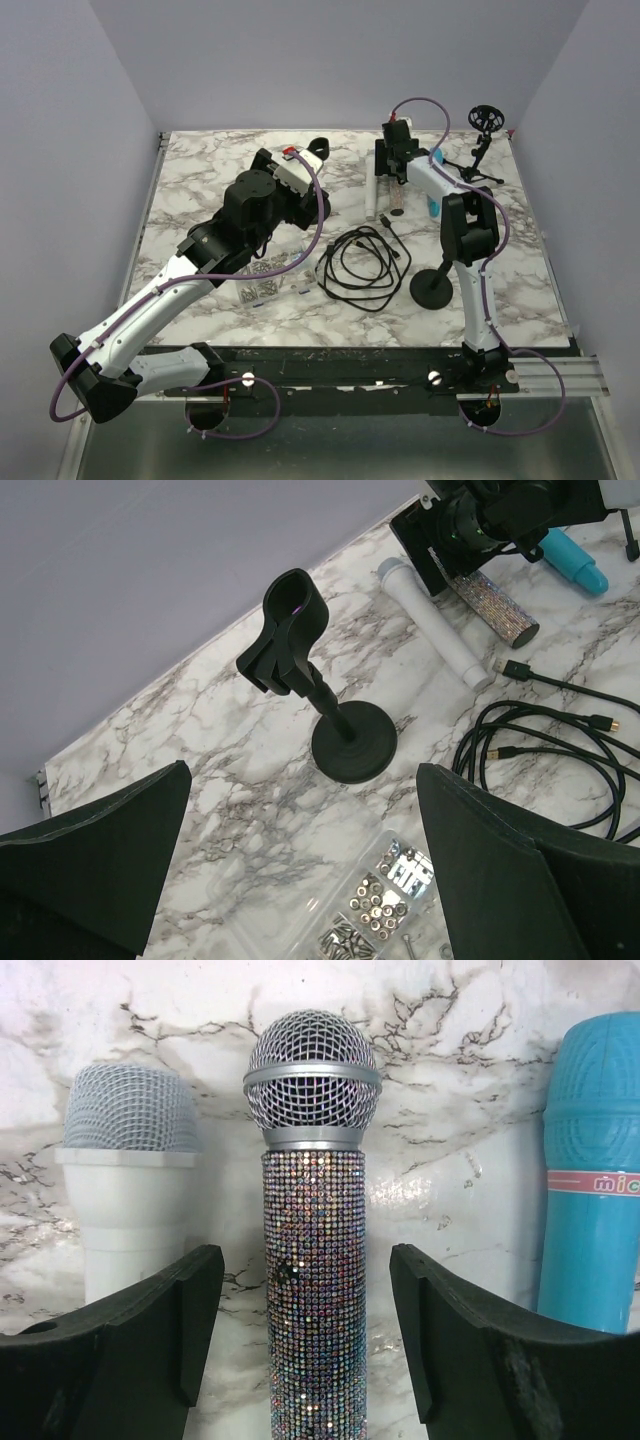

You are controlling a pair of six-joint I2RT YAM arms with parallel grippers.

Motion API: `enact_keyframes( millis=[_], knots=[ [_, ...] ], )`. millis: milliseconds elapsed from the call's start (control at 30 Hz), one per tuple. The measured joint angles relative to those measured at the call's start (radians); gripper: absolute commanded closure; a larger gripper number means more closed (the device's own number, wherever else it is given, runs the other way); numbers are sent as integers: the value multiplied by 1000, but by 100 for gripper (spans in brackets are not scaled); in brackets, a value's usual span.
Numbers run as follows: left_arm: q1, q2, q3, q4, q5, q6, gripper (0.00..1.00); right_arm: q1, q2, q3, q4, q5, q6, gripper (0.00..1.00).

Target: Remove the microphone from the stand

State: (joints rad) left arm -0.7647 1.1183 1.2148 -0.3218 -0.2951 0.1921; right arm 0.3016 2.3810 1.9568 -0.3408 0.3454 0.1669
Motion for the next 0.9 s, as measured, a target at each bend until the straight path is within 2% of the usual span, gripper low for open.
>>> enact_keyframes(
  millis=[300,467,667,700,800,900],
  knots=[
    [1,0,0,0,6,-4,1,0,-17,21,-35,-2,-3,23],
    [16,-2,0,2,43,-28,1,0,-108,8,-73,-3,-3,22],
    [99,-53,-13,25,150,-119,1,0,-368,-113,-84,-24,2,17],
    [120,-72,-18,35,170,-145,1,0,-409,-134,-78,-30,6,10],
    [160,-125,-35,76,205,-200,1,0,-577,-258,-64,-65,19,0],
    [168,-178,-43,113,227,-246,1,0,-755,-380,-63,-85,34,0]
  ],
)
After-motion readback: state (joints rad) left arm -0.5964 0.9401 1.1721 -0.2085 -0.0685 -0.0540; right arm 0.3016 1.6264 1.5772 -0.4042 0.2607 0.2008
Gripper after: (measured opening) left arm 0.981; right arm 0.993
